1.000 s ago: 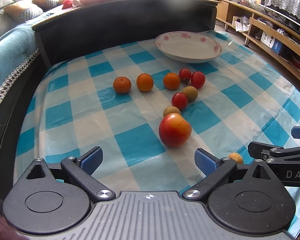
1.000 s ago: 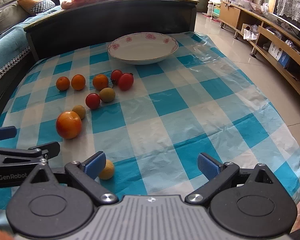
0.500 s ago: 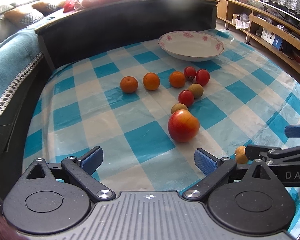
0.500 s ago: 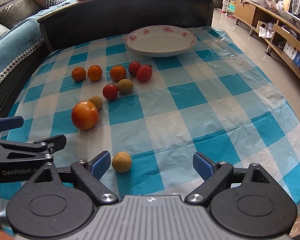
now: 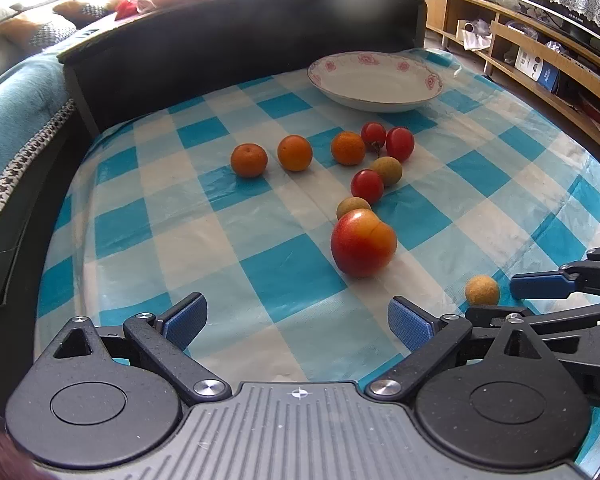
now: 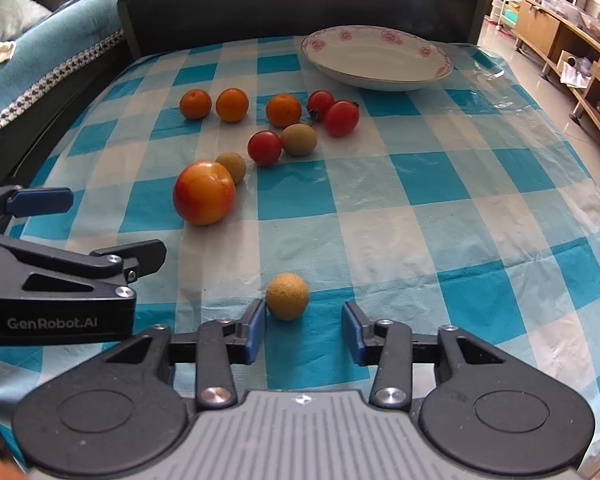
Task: Organize fruits
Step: 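Lower the right tool onto a small tan fruit and close it, then close the left tool on the large red-orange fruit while the right tool holds the tan fruit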
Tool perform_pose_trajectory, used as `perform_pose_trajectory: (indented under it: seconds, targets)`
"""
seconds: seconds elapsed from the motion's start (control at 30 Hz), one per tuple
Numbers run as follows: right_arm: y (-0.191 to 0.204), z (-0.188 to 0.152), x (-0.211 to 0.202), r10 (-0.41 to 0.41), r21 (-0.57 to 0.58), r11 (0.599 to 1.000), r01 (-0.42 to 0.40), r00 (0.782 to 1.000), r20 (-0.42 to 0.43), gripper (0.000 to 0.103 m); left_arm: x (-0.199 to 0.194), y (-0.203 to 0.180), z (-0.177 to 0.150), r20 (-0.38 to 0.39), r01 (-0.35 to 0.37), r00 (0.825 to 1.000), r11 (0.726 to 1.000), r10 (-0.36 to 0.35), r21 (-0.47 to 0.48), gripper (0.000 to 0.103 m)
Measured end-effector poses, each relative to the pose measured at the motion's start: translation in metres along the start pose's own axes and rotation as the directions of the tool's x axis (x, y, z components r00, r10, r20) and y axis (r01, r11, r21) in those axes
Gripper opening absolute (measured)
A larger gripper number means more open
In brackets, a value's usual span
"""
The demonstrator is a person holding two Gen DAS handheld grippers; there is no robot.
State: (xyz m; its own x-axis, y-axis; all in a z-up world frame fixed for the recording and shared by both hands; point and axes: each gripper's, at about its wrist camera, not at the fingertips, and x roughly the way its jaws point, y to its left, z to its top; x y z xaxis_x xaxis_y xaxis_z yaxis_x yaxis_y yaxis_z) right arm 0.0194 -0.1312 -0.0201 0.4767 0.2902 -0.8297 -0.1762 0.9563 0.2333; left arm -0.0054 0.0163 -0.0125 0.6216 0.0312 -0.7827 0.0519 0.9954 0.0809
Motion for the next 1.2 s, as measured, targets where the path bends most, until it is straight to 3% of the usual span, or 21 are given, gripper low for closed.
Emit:
perform_pose_trajectory:
  seconds: [0.37,0.47,0.83,1.07,1.2]
  targets:
    - [0.002,0.009,0.006,0.021,-0.069,0.997,-0.019,1.0,0.021,0.039,0.004,-0.001,0.001,-0.008,-0.017,1.0,1.0,0.017,0.005,0.097]
    - [0.001,0.01,0.006,0.037,-0.071,0.997,-0.036,0.999,0.021,0.028,0.004,0.0,0.002,-0.01,-0.002,1.0,1.0,0.002,0.001,0.095]
    - [-0.02,0.01,-0.016,0.057,-0.01,0.998,-0.057,0.997,0.058,0.028,0.015,-0.011,0.015,-0.034,0.021,0.999,0.999,-0.019,0.036,0.073]
    - [-0.024,0.015,-0.017,0.068,0.021,0.997,-0.07,0.995,0.066,0.028,0.027,-0.026,0.036,-0.006,0.032,0.999,0.996,-0.032,0.08,0.073]
    - [-0.025,0.015,-0.011,0.073,0.025,0.997,-0.074,0.996,0.049,0.028,0.039,-0.03,0.036,-0.03,0.055,0.998,0.995,-0.053,0.083,0.069]
